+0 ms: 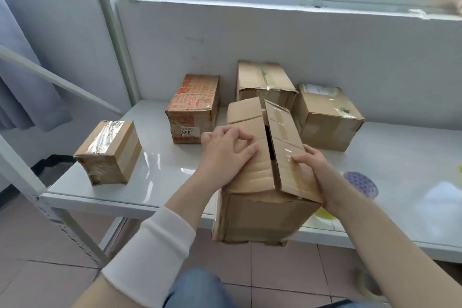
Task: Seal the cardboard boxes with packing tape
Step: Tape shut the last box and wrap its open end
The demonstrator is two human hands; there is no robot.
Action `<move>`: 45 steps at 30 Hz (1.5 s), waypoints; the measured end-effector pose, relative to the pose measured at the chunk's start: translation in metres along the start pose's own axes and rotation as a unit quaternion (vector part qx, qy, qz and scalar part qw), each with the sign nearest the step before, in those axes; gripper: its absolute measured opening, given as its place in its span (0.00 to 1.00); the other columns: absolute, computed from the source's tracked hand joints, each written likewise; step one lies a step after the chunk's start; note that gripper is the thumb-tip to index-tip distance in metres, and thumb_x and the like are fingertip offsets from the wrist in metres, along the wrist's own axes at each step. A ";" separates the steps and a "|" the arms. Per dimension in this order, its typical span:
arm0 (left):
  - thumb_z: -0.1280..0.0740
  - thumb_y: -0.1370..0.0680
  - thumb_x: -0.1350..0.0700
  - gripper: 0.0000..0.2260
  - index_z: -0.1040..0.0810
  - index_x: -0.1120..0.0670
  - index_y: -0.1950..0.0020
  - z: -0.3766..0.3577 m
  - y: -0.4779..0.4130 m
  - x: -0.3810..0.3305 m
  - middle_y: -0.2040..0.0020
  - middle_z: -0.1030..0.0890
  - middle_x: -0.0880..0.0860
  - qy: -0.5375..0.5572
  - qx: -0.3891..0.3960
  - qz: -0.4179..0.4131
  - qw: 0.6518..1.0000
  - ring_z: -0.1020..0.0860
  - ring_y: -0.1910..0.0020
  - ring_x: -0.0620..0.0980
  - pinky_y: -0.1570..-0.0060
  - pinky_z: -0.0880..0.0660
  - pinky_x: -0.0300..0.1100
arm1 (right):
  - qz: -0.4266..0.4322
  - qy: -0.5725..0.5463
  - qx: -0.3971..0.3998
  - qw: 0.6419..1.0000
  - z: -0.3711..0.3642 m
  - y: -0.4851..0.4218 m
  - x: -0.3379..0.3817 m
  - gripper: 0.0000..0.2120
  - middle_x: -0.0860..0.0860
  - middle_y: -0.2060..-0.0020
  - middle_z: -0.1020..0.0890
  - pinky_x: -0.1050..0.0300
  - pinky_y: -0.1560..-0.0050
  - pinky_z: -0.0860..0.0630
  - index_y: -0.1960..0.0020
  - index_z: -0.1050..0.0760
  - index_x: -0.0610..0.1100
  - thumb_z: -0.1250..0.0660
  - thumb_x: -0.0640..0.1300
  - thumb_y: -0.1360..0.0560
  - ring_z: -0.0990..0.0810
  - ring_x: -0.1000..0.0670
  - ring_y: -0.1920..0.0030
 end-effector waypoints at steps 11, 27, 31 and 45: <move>0.25 0.30 0.47 0.31 0.35 0.43 0.30 -0.012 -0.050 0.025 0.34 0.31 0.47 0.219 0.086 0.169 0.957 0.26 0.39 0.50 0.41 0.25 0.47 | 0.094 0.195 -0.011 0.976 -0.012 -0.018 0.024 0.44 0.53 0.30 0.35 0.60 0.42 0.32 0.24 0.52 0.49 0.29 0.52 0.29 0.31 0.54 0.42; 0.30 0.27 0.41 0.29 0.36 0.44 0.30 -0.037 -0.086 0.021 0.30 0.35 0.55 0.086 0.068 0.154 0.982 0.29 0.36 0.55 0.34 0.31 0.50 | 0.102 0.309 -0.029 0.945 0.015 -0.028 0.028 0.46 0.49 0.27 0.38 0.57 0.33 0.38 0.23 0.56 0.49 0.30 0.53 0.29 0.36 0.49 0.30; 0.30 0.28 0.40 0.34 0.40 0.46 0.26 -0.035 -0.100 0.015 0.27 0.37 0.55 0.047 0.073 0.145 0.986 0.32 0.32 0.55 0.31 0.35 0.50 | 0.149 0.393 -0.050 0.906 0.008 -0.020 0.032 0.41 0.49 0.26 0.40 0.58 0.31 0.43 0.23 0.53 0.43 0.33 0.54 0.26 0.41 0.49 0.27; 0.47 0.18 0.45 0.23 0.39 0.53 0.25 -0.038 -0.095 -0.002 0.23 0.49 0.61 -0.154 0.099 0.041 0.982 0.57 0.24 0.62 0.26 0.55 0.57 | 0.195 0.464 -0.050 0.862 -0.002 -0.018 0.032 0.28 0.50 0.23 0.56 0.57 0.27 0.56 0.24 0.51 0.43 0.48 0.52 0.19 0.60 0.49 0.24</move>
Point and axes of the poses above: each hand's wrist, its own y-axis away from the middle knuckle, its own z-axis out of the back of the hand, x = y × z, the point moved 5 cm from there along -y, towards the middle knuckle
